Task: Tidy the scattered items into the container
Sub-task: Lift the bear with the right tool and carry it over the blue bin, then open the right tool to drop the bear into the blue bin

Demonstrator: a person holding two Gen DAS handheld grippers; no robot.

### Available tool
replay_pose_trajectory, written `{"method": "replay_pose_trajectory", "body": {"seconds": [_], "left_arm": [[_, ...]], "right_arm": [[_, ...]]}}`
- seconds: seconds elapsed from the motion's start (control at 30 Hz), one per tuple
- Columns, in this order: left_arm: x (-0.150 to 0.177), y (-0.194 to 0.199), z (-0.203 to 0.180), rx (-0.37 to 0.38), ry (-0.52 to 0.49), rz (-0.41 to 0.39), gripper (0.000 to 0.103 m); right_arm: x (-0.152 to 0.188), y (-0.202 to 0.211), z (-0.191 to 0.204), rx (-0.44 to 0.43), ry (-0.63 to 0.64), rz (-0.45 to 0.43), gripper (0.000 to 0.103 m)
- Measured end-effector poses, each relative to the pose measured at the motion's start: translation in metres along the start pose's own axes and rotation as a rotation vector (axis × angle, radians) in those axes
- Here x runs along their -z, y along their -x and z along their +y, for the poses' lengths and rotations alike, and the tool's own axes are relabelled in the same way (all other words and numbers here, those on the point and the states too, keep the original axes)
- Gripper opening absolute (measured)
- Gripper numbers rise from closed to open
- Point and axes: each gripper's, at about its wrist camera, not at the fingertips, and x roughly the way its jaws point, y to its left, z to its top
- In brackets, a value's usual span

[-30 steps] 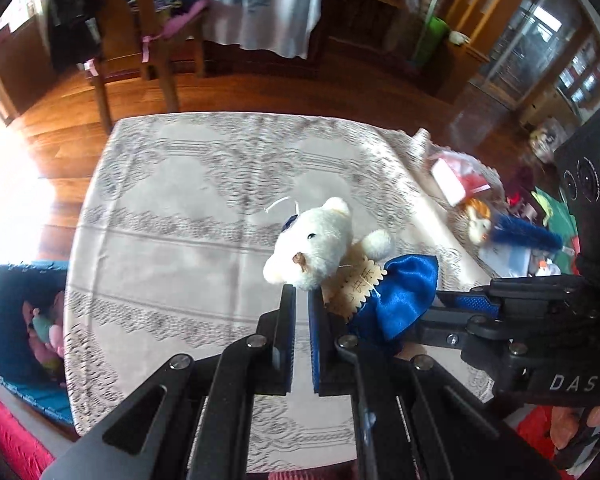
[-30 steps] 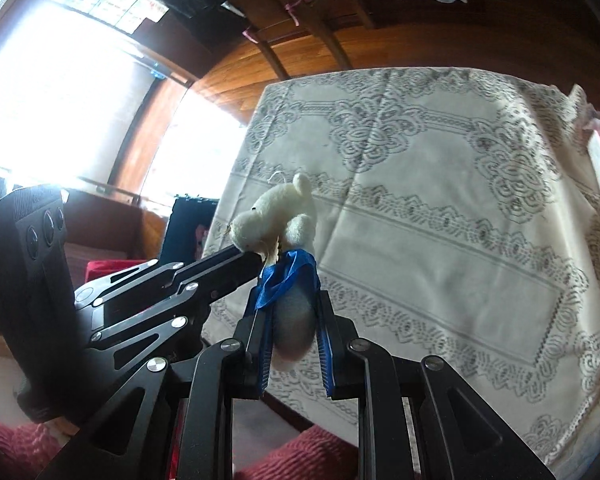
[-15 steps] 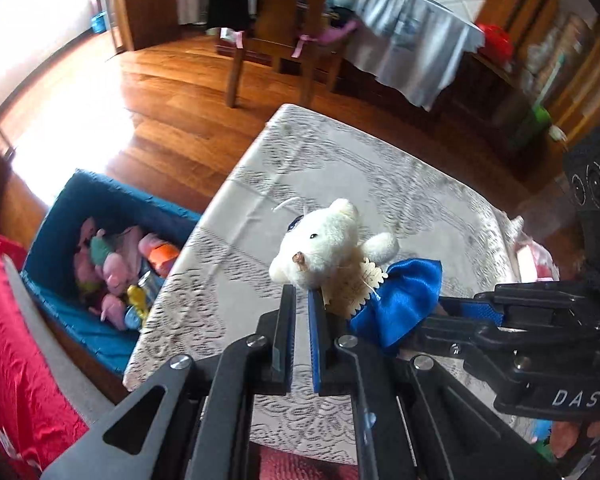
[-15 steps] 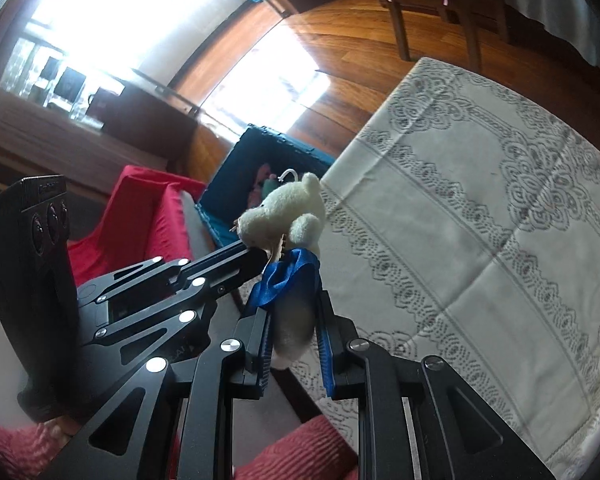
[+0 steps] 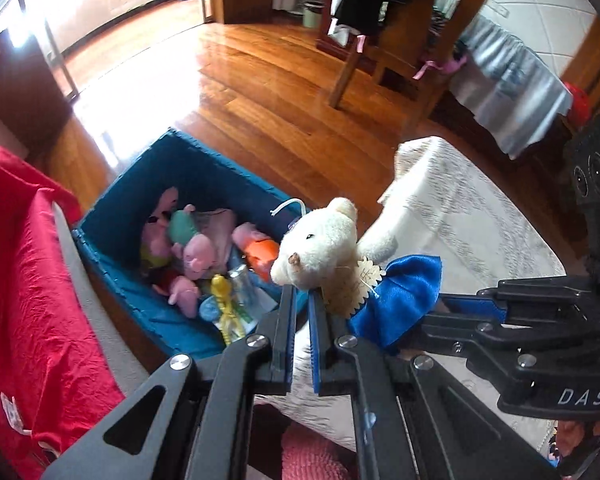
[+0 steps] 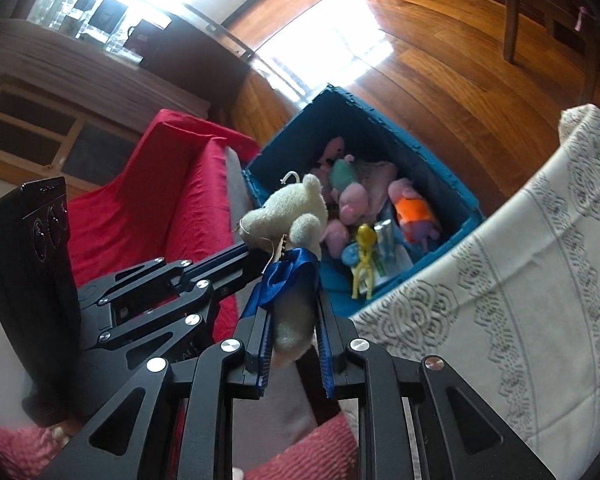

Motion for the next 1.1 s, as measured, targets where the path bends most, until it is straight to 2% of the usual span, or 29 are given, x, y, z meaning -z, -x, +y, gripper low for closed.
{"method": "replay_pose_trajectory", "body": {"seconds": [0.2,0.4,0.73,0.93,1.07,1.1], "left_arm": [[-0.024,-0.034,0.07,-0.008,0.06,0.034,0.006],[-0.041,-0.077,0.122,-0.023,0.086,0.082,0.006],[-0.049,-0.117,0.182,-0.035,0.132,0.126,0.006],[-0.049,-0.128,0.202,-0.041,0.166,0.145,0.006],[-0.048,-0.134,0.216,-0.054,0.211,0.172,0.008],[-0.047,-0.135,0.219,-0.061,0.219,0.18,0.018]], "right_arm": [[-0.054,-0.066,0.015,-0.011,0.024,0.066,0.019],[-0.091,-0.124,0.018,-0.007,0.028,0.123,0.02],[-0.119,-0.192,0.027,0.001,0.059,0.202,0.02],[-0.127,-0.212,0.031,0.073,0.092,0.219,0.02],[-0.129,-0.217,0.031,0.129,0.106,0.215,0.027],[-0.13,-0.218,0.031,0.14,0.105,0.217,0.038]]}}
